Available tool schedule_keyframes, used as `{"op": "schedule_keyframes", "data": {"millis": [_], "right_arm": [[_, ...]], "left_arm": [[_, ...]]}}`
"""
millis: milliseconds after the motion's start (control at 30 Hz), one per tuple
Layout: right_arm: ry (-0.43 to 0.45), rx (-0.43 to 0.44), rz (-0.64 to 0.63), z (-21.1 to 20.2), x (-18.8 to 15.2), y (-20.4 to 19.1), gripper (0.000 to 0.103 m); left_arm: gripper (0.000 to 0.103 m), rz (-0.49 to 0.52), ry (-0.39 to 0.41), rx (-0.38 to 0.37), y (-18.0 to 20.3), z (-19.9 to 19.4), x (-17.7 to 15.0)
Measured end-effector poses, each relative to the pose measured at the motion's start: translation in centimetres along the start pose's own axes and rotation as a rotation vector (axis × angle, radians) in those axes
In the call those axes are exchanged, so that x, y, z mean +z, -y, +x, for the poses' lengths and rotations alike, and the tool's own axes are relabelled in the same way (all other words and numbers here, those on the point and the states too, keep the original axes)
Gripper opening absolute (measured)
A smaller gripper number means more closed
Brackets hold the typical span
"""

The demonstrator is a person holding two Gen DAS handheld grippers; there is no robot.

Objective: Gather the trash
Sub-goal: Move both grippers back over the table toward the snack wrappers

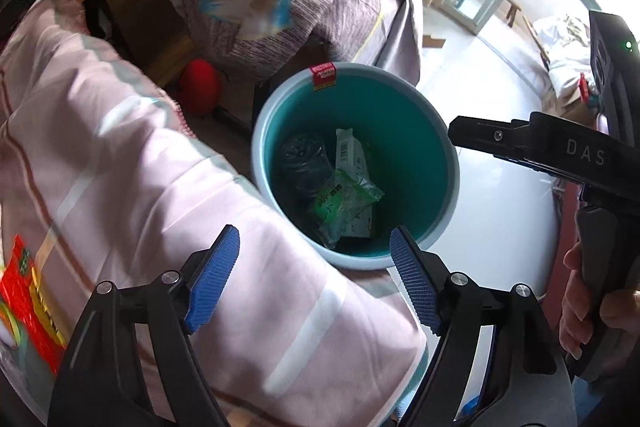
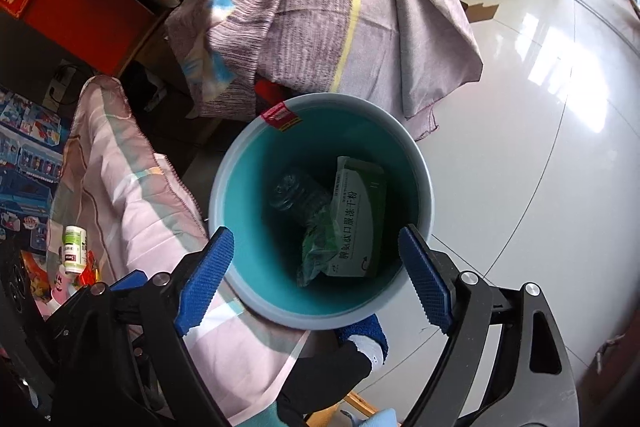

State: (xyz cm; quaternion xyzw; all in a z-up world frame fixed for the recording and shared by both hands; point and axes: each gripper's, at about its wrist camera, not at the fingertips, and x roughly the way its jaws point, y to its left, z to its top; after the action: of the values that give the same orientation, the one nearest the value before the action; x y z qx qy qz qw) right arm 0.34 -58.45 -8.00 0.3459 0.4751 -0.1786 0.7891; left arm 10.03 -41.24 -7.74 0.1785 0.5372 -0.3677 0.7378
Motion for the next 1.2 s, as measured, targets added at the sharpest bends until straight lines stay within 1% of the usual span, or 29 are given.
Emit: {"op": "schedule_keyframes", "data": {"millis": [133, 267, 367, 433, 633, 867, 967, 1100, 1133, 1200], "right_arm": [[0.009, -0.002, -0.026, -1.0, -0.8, -1.7, 0.081], [0.017, 0.003, -0.060, -2.0, -2.1, -4.0, 0.081], [0.020, 0.006, -0.089, -2.6, -3.5, -5.9, 0.081], [0.018, 0.007, -0.110, -3.0, -4.6, -7.3, 0.085], [-0.002, 0.013, -0.152, -3.4, -7.3, -10.6, 0.086], [-0.015, 0.011, -0.232, -4.1, -10.9, -14.6, 0.086], [-0.021, 0.019, -0.263, -4.1, -12.5, -16.1, 0.089], [-0.050, 0.033, -0.303, -3.5, -14.5, -17.8, 0.089], [-0.057, 0.034, -0.312, -3.3, -15.0, -18.2, 0.089], [-0.073, 0.047, -0.336, -2.9, -16.0, -19.3, 0.089]], "left_arm": [[0.085, -0.025, 0.031, 0.005, -1.2, -1.9, -1.4], [0.086, -0.062, 0.061, 0.012, -3.1, -4.0, -3.4], [0.089, -0.097, 0.082, 0.016, -4.6, -5.6, -5.0], [0.092, -0.116, 0.093, 0.018, -5.6, -6.6, -6.1], [0.095, -0.170, 0.134, 0.030, -8.6, -9.6, -10.1], [0.096, -0.230, 0.178, 0.046, -11.6, -12.6, -14.5], [0.096, -0.257, 0.188, 0.052, -12.9, -13.6, -16.3], [0.096, -0.287, 0.189, 0.079, -14.7, -14.6, -19.1], [0.097, -0.302, 0.190, 0.097, -15.3, -14.8, -20.0], [0.097, -0.327, 0.189, 0.104, -16.2, -15.3, -21.3]]}}
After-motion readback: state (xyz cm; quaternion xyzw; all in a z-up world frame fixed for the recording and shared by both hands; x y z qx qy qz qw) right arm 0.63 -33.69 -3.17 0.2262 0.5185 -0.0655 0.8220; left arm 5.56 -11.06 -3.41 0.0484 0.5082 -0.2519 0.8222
